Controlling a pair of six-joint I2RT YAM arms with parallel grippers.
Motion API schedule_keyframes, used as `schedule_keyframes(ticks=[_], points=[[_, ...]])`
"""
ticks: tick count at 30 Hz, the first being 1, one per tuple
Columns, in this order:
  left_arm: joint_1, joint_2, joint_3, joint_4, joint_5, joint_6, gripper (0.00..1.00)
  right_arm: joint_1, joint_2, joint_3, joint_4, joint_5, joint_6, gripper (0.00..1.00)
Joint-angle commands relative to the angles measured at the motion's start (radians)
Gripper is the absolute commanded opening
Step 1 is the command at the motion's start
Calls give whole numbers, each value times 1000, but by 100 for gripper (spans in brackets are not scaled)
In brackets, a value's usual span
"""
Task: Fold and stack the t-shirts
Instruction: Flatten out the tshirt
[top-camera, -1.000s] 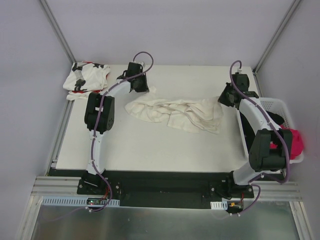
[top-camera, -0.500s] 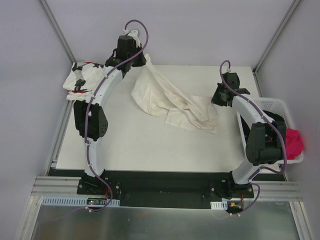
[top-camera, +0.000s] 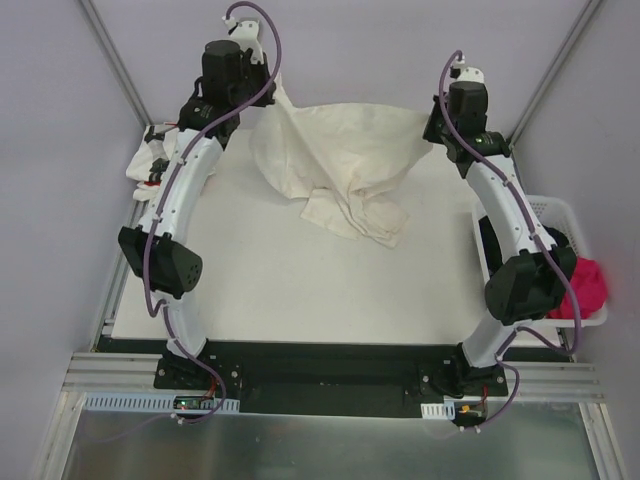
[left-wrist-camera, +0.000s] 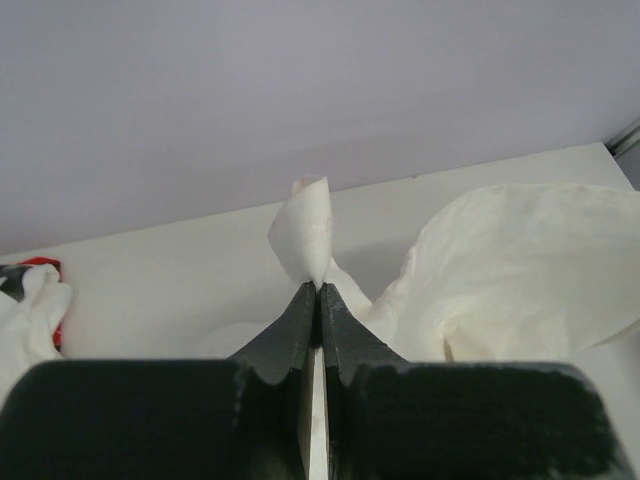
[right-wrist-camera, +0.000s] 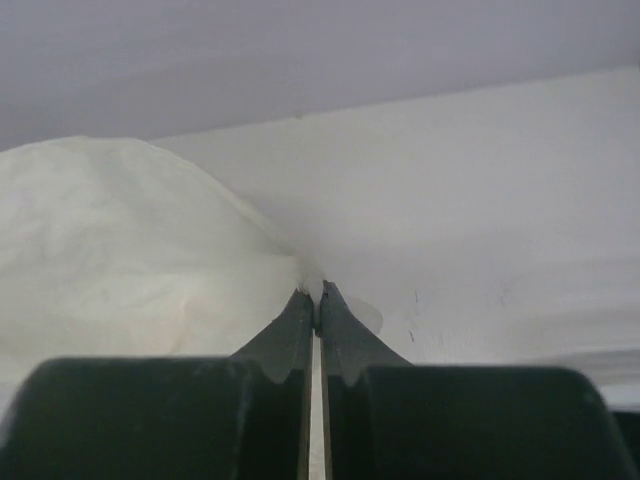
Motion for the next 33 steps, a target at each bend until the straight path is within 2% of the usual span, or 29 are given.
schedule_keyframes(ticks=[1, 9, 12, 21, 25, 27, 33], points=[[-2, -231, -35, 107, -16, 132, 0, 50, -143, 115, 149, 44, -139, 1], [-8, -434, 14, 162, -13, 209, 0, 128, -226, 327, 198, 99, -354, 1], [-8, -472, 31, 160, -22, 229, 0, 148, -244, 346, 201, 125, -398, 1], [-10, -592, -5, 154, -33, 246, 0, 196, -390, 243, 233, 154, -411, 1], [-10, -651, -37, 154, -22, 240, 0, 234, -498, 133, 275, 155, -406, 1], [-10, -697, -61, 156, -1, 232, 0, 254, -543, 62, 313, 150, -405, 1], [-10, -805, -161, 186, -1, 234, 0, 274, -635, -9, 316, 150, -399, 1]])
